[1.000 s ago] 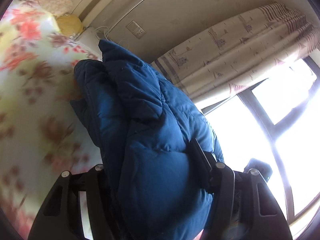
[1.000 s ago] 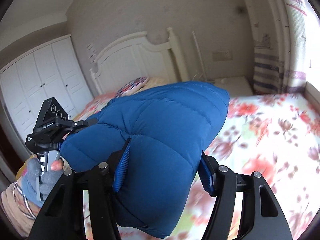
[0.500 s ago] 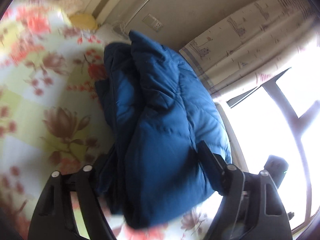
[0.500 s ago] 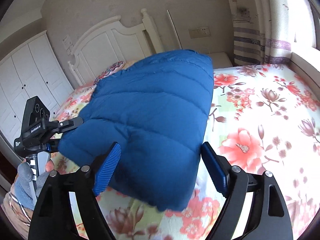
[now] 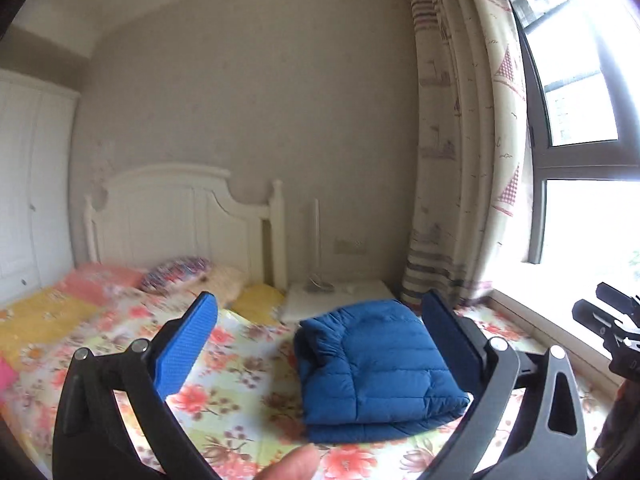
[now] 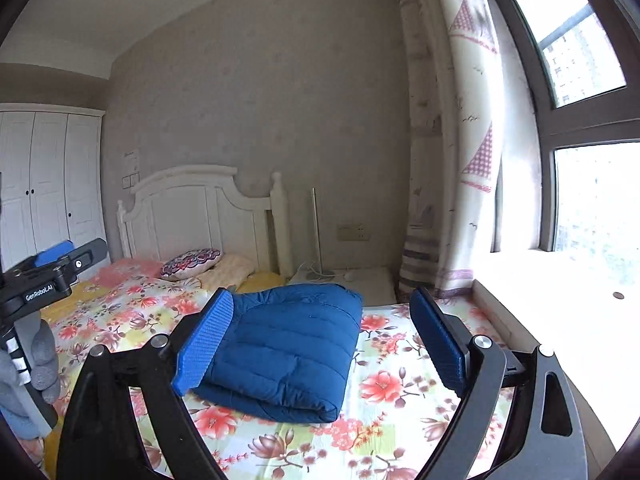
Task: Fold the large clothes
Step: 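Set the folded jacket down on the bed and open both grippers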
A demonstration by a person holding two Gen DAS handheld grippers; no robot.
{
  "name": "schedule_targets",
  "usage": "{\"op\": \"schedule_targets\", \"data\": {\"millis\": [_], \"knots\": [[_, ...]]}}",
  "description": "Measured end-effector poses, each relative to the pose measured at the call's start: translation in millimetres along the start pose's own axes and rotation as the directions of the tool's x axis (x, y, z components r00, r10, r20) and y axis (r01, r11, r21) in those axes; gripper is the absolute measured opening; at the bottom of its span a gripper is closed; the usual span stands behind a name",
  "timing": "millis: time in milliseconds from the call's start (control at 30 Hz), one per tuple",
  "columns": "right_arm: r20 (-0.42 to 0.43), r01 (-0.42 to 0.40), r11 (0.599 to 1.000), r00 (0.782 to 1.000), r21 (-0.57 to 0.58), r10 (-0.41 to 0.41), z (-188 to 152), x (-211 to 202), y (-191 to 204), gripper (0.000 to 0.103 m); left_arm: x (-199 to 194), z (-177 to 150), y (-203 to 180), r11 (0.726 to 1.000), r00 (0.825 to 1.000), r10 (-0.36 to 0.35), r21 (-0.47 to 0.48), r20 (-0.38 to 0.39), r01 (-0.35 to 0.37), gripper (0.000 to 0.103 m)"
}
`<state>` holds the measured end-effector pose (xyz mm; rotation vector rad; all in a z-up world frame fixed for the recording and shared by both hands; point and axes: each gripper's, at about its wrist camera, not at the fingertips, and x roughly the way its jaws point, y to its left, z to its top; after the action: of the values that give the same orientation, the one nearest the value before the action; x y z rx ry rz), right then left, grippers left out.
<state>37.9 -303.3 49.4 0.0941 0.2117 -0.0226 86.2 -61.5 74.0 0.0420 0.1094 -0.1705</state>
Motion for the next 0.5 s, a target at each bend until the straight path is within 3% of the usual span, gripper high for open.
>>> {"op": "schedule_targets", "data": {"millis": [167, 333, 500], "knots": [[-0.105, -0.021, 1.000, 0.994, 0.003, 0.021, -39, 7, 16, 0.087, -8, -34, -11, 0.999, 0.995, 0.011, -0.030, -0.096, -0.013, 0.101], [-0.225, -0.011, 1.000, 0.974, -0.028, 0.004, -82, 29, 33, 0.087, -7, -72, -13, 0.999, 0.974, 0.037, -0.021, -0.221, -0.043, 0.101], [-0.240, -0.004, 0.999, 0.971, -0.043, -0.007, -91, 33, 41, 0.087, 3, -86, -13, 0.999, 0.966, 0.052, -0.005, -0.253, -0.055, 0.101]]}}
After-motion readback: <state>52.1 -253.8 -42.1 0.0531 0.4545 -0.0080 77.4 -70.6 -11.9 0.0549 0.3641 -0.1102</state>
